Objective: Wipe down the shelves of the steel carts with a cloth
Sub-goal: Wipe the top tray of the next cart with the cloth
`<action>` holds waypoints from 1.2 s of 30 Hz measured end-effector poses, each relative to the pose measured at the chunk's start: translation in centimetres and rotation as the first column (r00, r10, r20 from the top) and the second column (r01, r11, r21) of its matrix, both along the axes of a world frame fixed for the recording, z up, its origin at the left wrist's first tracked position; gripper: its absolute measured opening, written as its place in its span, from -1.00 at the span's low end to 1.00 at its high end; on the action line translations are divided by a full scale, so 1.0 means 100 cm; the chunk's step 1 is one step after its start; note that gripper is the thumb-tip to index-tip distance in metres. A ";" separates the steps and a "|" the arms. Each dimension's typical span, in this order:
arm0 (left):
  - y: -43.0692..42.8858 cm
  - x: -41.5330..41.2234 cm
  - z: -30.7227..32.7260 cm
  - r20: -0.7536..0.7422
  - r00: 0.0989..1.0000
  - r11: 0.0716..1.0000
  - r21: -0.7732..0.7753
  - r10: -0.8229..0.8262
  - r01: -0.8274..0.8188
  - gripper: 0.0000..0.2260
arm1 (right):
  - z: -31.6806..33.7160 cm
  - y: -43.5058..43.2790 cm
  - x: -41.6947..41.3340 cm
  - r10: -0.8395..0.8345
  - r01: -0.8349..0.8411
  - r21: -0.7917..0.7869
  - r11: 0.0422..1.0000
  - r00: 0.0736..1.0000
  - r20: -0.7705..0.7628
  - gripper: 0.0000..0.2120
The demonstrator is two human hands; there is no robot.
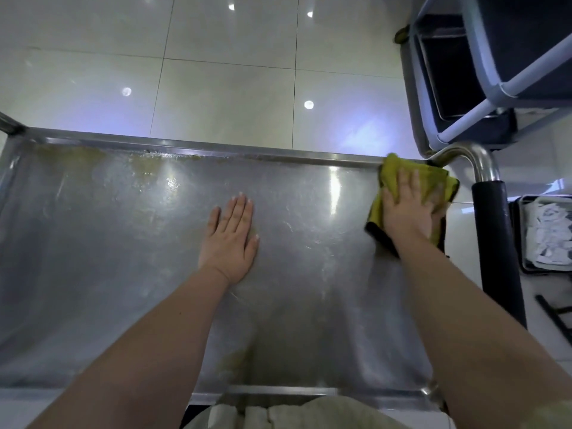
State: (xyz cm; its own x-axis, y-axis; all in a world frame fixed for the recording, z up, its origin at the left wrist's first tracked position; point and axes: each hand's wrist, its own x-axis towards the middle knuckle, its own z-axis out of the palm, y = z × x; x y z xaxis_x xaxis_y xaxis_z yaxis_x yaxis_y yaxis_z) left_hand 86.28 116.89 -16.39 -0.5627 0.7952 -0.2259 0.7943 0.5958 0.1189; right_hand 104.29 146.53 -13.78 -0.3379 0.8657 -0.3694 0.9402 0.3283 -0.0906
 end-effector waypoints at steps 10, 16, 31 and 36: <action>-0.002 -0.003 0.004 0.036 0.999 0.990 0.134 0.036 -0.040 -0.44 | -0.007 -0.112 -0.121 0.498 -0.498 0.030 0.867 0.866 -0.030 -0.43; -0.010 -0.002 0.004 0.020 0.984 0.975 0.127 0.179 -0.180 -0.43 | -0.011 -0.142 -0.136 0.611 -0.610 0.049 0.791 0.790 -0.042 -0.43; -0.025 0.003 0.004 0.000 1.000 0.990 0.143 -0.015 0.015 -0.48 | -0.017 -0.326 0.076 0.593 -0.580 0.130 0.804 0.798 -0.107 -0.43; -0.029 0.009 0.002 0.002 0.997 0.992 0.107 -0.072 0.071 -0.46 | -0.013 -0.331 0.096 0.633 -0.630 0.057 0.774 0.770 -0.079 -0.42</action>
